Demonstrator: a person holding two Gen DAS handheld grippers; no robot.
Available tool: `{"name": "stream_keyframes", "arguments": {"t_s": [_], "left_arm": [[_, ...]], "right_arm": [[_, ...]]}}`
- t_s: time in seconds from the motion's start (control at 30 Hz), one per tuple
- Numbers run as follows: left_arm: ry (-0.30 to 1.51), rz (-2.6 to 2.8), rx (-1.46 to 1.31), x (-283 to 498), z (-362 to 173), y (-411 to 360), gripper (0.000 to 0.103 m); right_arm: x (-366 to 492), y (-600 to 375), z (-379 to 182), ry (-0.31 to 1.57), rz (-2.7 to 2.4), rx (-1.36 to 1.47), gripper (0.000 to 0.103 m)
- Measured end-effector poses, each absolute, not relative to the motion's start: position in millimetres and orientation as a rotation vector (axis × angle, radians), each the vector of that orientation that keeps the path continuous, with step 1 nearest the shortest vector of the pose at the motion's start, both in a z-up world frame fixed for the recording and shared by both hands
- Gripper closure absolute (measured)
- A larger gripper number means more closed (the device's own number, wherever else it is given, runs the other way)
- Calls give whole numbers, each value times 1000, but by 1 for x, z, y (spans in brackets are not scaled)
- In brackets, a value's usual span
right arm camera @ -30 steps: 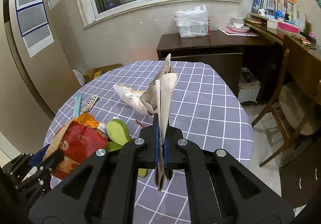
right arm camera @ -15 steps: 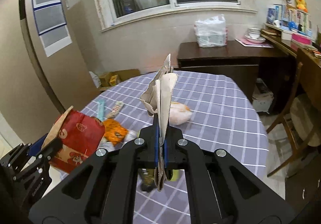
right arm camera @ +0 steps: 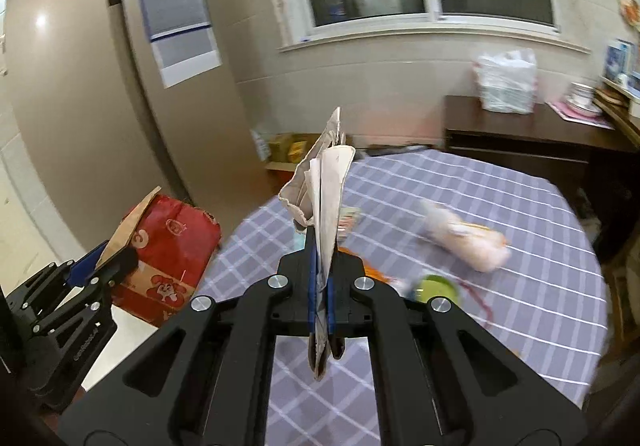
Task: Collect trash
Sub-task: 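Carry the newspaper and red bag over the blue bucket with both grippers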
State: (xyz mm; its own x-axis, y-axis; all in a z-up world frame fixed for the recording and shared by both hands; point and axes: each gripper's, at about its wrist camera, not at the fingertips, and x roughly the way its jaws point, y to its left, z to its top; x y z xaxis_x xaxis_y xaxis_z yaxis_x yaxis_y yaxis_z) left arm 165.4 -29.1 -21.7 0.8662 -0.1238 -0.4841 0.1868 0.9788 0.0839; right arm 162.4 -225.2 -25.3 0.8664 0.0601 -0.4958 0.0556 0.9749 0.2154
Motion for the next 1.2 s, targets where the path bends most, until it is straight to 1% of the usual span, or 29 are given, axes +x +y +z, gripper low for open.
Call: {"name": "stream_keyframes", "arguments": {"t_s": [0.33,0.6,0.87,1.2], "left_arm": [[535,23,63,181,-24,52,76],[588,150,26,194,-43,115,76],[697,217,-22,226,-84,164,76],[880,256,-89,278,-156,213,76]], "right_arm": [[202,-133,-32,581,203,163,99],[227,-57,-49,646,321,103,99],[256,4,-84,753,378,64,99],[306,57,-143,898,397,25,99]]}}
